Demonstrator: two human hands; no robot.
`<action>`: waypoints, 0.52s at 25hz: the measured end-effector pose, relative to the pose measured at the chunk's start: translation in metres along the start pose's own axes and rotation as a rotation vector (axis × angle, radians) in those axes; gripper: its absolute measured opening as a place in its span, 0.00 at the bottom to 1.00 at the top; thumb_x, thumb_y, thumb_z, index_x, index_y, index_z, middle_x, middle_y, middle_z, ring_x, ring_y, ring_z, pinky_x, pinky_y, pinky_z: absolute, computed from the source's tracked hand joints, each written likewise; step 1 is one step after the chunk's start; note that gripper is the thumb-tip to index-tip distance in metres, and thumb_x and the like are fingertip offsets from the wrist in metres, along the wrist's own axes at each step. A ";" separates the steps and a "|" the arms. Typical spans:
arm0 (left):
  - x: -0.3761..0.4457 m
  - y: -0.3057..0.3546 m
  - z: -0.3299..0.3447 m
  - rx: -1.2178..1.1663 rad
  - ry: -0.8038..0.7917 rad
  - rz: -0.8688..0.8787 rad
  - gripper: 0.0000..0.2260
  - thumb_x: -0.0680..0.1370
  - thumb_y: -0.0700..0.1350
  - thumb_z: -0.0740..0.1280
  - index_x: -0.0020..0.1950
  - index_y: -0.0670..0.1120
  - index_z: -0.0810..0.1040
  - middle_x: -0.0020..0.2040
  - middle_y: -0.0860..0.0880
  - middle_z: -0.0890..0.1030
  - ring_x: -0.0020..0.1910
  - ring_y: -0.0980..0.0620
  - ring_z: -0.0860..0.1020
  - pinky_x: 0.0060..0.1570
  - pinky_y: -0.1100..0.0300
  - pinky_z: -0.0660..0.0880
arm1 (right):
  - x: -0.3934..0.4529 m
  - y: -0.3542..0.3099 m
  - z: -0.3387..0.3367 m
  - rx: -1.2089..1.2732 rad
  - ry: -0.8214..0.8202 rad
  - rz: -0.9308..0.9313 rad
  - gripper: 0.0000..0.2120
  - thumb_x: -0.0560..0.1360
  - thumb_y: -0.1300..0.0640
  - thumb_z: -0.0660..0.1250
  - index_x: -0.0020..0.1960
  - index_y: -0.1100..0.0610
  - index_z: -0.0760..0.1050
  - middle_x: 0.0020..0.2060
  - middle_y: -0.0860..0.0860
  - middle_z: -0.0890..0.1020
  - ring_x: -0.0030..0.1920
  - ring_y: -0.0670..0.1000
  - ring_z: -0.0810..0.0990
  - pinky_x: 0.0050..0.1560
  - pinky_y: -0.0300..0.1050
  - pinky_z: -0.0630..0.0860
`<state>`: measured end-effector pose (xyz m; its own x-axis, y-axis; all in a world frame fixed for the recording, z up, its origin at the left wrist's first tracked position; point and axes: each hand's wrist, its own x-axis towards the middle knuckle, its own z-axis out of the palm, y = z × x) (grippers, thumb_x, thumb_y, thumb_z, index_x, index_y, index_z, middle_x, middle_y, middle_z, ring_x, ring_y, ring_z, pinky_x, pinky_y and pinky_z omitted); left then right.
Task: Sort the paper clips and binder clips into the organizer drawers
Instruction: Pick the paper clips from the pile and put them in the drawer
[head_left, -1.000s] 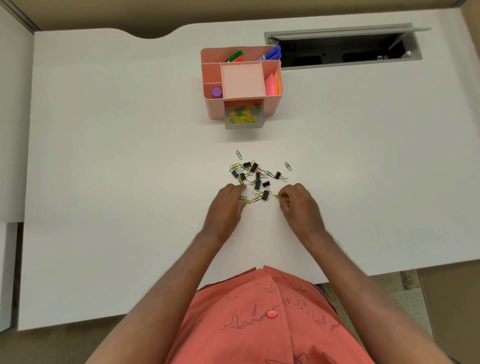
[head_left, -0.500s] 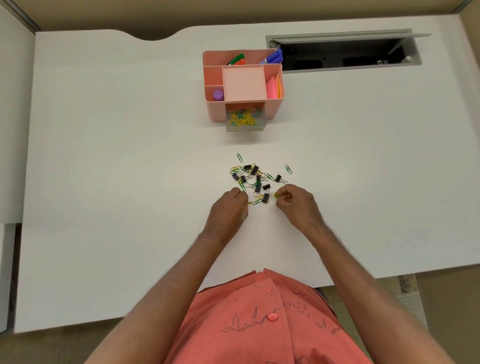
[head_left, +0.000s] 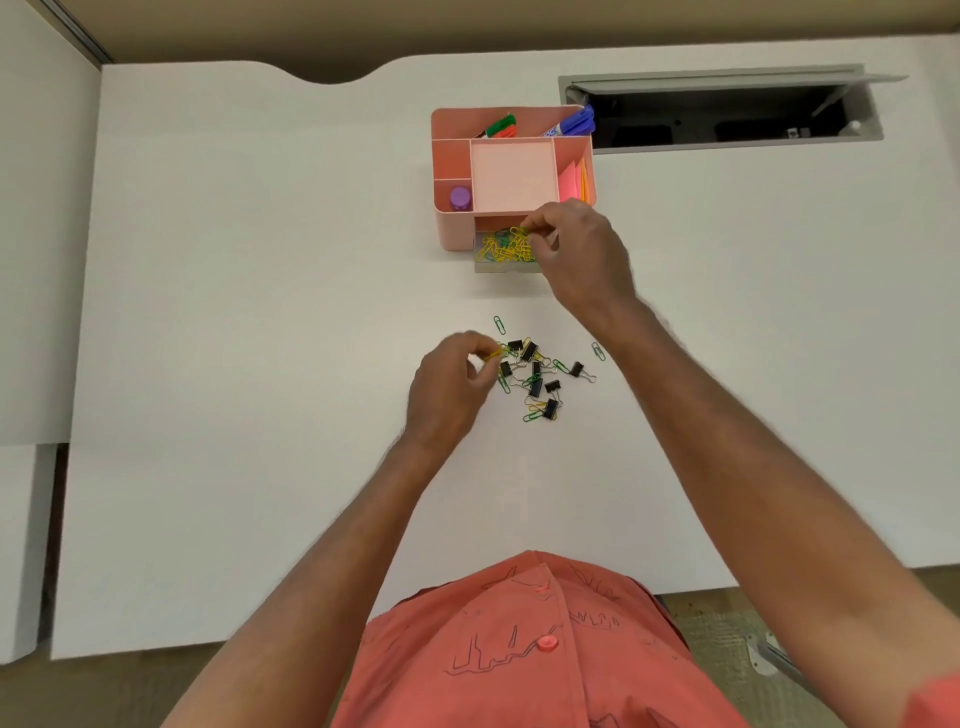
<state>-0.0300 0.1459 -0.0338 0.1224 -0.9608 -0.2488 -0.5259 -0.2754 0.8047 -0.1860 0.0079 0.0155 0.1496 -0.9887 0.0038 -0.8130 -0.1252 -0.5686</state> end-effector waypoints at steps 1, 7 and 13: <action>0.009 0.007 -0.006 0.004 0.035 0.016 0.02 0.78 0.48 0.70 0.48 0.55 0.81 0.47 0.60 0.82 0.37 0.57 0.78 0.42 0.54 0.79 | 0.007 0.000 0.004 -0.070 -0.026 -0.007 0.10 0.81 0.55 0.66 0.58 0.50 0.83 0.55 0.50 0.82 0.54 0.51 0.81 0.50 0.50 0.80; 0.079 0.044 -0.023 0.120 0.207 0.128 0.04 0.77 0.49 0.70 0.51 0.56 0.80 0.49 0.61 0.82 0.39 0.58 0.78 0.42 0.56 0.78 | 0.008 0.014 0.009 0.002 0.015 -0.007 0.11 0.81 0.55 0.64 0.59 0.48 0.82 0.56 0.46 0.83 0.53 0.47 0.80 0.52 0.48 0.80; 0.123 0.057 -0.017 0.328 0.201 0.138 0.08 0.78 0.50 0.69 0.56 0.56 0.83 0.52 0.56 0.85 0.51 0.51 0.82 0.45 0.56 0.76 | -0.046 0.056 0.005 0.176 0.143 0.167 0.10 0.80 0.58 0.64 0.54 0.48 0.81 0.50 0.43 0.80 0.38 0.42 0.78 0.43 0.36 0.74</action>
<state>-0.0306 0.0110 -0.0089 0.1769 -0.9841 -0.0137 -0.7858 -0.1496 0.6002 -0.2351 0.0464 -0.0207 -0.0692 -0.9976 0.0064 -0.7073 0.0445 -0.7055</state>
